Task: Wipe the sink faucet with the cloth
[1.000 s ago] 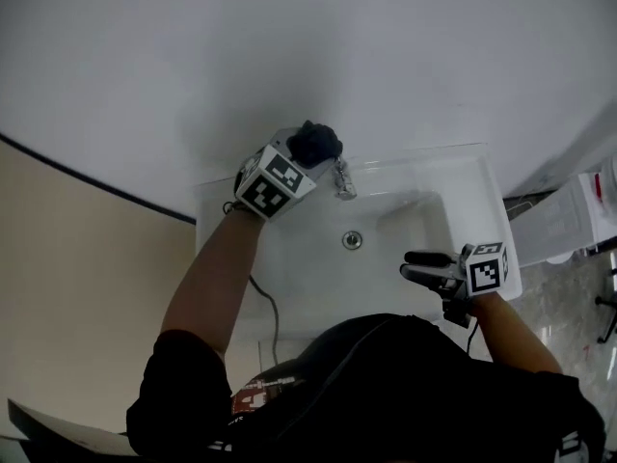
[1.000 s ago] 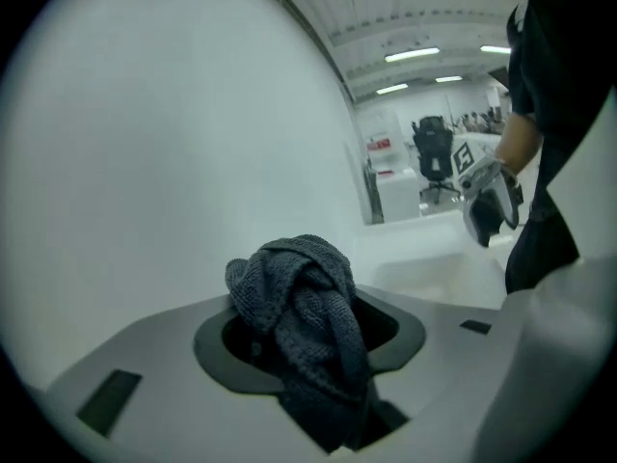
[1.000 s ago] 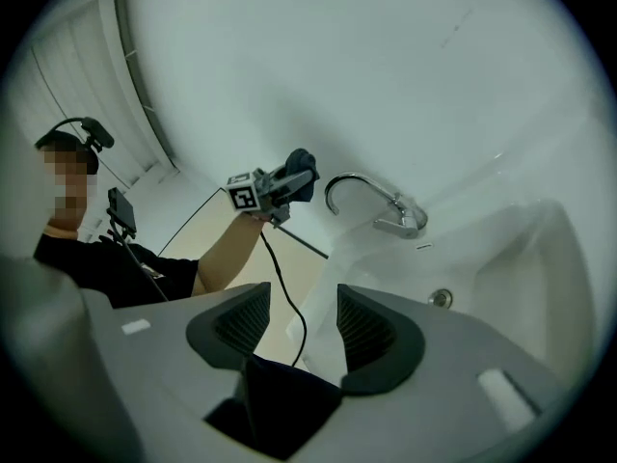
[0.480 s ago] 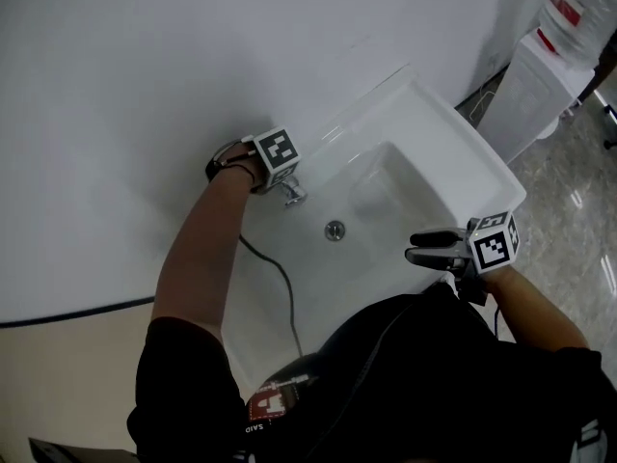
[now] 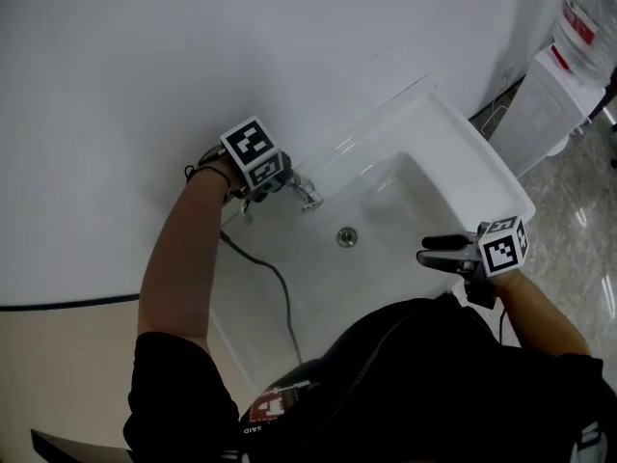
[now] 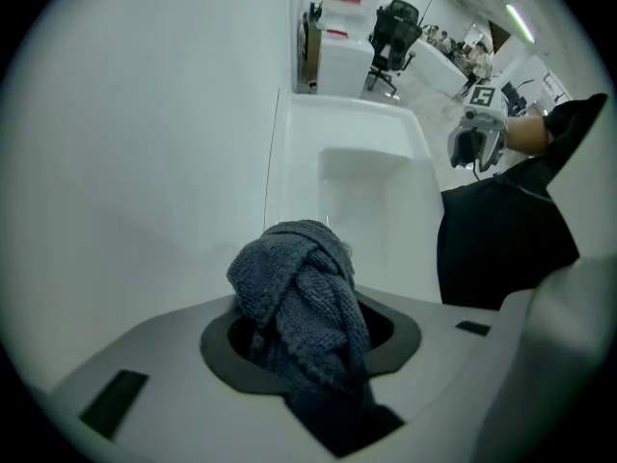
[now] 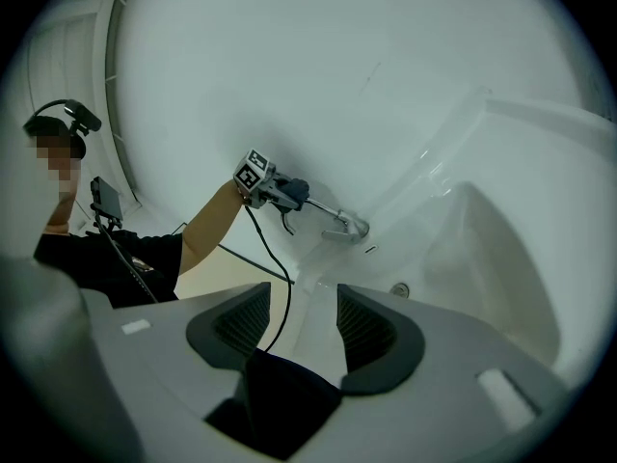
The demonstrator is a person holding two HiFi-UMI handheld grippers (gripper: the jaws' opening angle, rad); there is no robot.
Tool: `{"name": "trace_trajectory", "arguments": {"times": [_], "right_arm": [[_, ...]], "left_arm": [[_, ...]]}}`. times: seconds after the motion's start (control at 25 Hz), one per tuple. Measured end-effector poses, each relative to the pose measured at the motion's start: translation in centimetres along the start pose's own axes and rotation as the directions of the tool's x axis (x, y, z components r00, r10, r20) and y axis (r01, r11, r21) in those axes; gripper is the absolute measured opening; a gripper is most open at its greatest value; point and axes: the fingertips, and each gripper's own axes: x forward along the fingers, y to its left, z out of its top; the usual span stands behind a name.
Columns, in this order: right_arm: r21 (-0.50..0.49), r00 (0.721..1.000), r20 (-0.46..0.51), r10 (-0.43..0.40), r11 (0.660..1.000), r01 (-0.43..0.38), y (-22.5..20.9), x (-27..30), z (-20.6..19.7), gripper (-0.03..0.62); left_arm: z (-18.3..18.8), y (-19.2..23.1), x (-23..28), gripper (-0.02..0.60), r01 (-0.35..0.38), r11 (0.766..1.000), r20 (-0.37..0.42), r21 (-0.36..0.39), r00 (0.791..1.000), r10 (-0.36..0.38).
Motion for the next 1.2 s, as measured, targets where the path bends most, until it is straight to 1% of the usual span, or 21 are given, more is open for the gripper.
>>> {"name": "trace_trajectory", "arguments": {"times": [0.08,0.16,0.2,0.24,0.28,0.32,0.4,0.52,0.56,0.68,0.72,0.8,0.84,0.88,0.92,0.96,1.0,1.04,1.08,1.16,1.2], "right_arm": [[-0.021,1.0,-0.021,0.008,1.0,-0.009,1.0,1.5,0.4,0.21],[-0.039,0.999,-0.045,0.013,0.999,-0.015,1.9,2.7,0.5,0.21],[-0.044,0.998,-0.057,0.011,0.999,-0.014,2.2,3.2,0.6,0.21],[-0.047,0.998,-0.067,0.007,0.999,-0.011,2.4,3.6,0.6,0.21],[-0.046,0.997,-0.076,0.003,0.999,-0.006,2.4,3.9,0.6,0.21],[-0.043,0.997,-0.082,-0.002,0.999,-0.001,2.5,4.3,0.6,0.21],[-0.04,0.996,-0.093,-0.015,0.999,0.012,2.4,5.0,0.5,0.21],[-0.044,0.993,-0.106,-0.043,0.998,0.038,2.4,5.7,0.6,0.21],[-0.044,0.993,-0.11,-0.053,0.998,0.048,2.5,5.8,0.6,0.21],[-0.043,0.988,-0.131,-0.083,0.996,0.078,2.9,5.6,0.5,0.21],[-0.044,0.986,-0.139,-0.093,0.995,0.088,3.1,5.5,0.5,0.21],[-0.048,0.982,-0.152,-0.114,0.993,0.108,3.4,5.3,0.6,0.21],[-0.05,0.98,-0.156,-0.122,0.992,0.116,3.5,5.3,0.8,0.21],[-0.052,0.979,-0.158,-0.128,0.991,0.121,3.7,5.3,0.9,0.21],[-0.052,0.978,-0.159,-0.133,0.991,0.126,3.9,5.4,1.0,0.21],[-0.052,0.978,-0.159,-0.137,0.99,0.131,4.0,5.5,1.1,0.21],[-0.05,0.977,-0.161,-0.14,0.99,0.134,4.0,5.7,1.2,0.21],[-0.047,0.976,-0.164,-0.141,0.99,0.135,3.9,5.8,1.2,0.21],[-0.042,0.976,-0.169,-0.139,0.99,0.134,3.9,6.0,1.1,0.21],[-0.036,0.973,-0.187,-0.132,0.991,0.128,4.0,6.4,1.0,0.21],[-0.041,0.971,-0.2,-0.129,0.992,0.123,4.1,6.7,0.9,0.21]], "left_arm": [[-1.5,-0.4,-1.3,0.158,0.015,1.0,0.075,-0.022,0.997,-0.013],[-3.1,-0.9,-2.3,0.155,0.035,0.998,0.159,-0.052,0.987,-0.027],[-3.9,-1.1,-2.6,0.152,0.047,0.996,0.209,-0.07,0.977,-0.031],[-4.5,-1.3,-2.8,0.15,0.056,0.994,0.266,-0.091,0.964,-0.03],[-4.9,-1.5,-2.8,0.147,0.062,0.992,0.328,-0.113,0.944,-0.022],[-5.3,-1.6,-2.7,0.146,0.066,0.989,0.391,-0.134,0.92,-0.009],[-6.2,-1.6,-2.4,0.143,0.071,0.984,0.503,-0.165,0.864,0.022],[-7.6,-1.7,-1.9,0.138,0.107,0.974,0.643,-0.198,0.765,0.047],[-7.9,-1.8,-1.8,0.137,0.115,0.971,0.676,-0.209,0.735,0.059],[-9.1,-2.3,-1.8,0.132,0.106,0.964,0.744,-0.246,0.657,0.117],[-9.5,-2.4,-1.9,0.132,0.113,0.959,0.768,-0.259,0.627,0.133],[-10.3,-2.9,-2.2,0.13,0.16,0.95,0.82,-0.27,0.555,0.14],[-10.9,-3.3,-2.2,0.13,0.192,0.945,0.843,-0.263,0.521,0.129],[-11.6,-3.7,-1.8,0.13,0.223,0.941,0.858,-0.253,0.501,0.112],[-12.5,-4.2,-1.0,0.129,0.248,0.937,0.862,-0.245,0.497,0.094],[-13.5,-4.6,0.2,0.129,0.259,0.935,0.86,-0.242,0.503,0.084],[-14.3,-4.9,1.3,0.129,0.259,0.935,0.859,-0.243,0.505,0.083],[-14.5,-5.1,2.3,0.129,0.251,0.938,0.867,-0.238,0.489,0.089],[-14.3,-5.2,2.7,0.129,0.237,0.945,0.886,-0.224,0.454,0.096],[-12.6,-4.9,2.9,0.129,0.185,0.968,0.927,-0.17,0.363,0.093],[-11.8,-4.6,2.9,0.129,0.151,0.978,0.941,-0.141,0.328,0.085]]}}
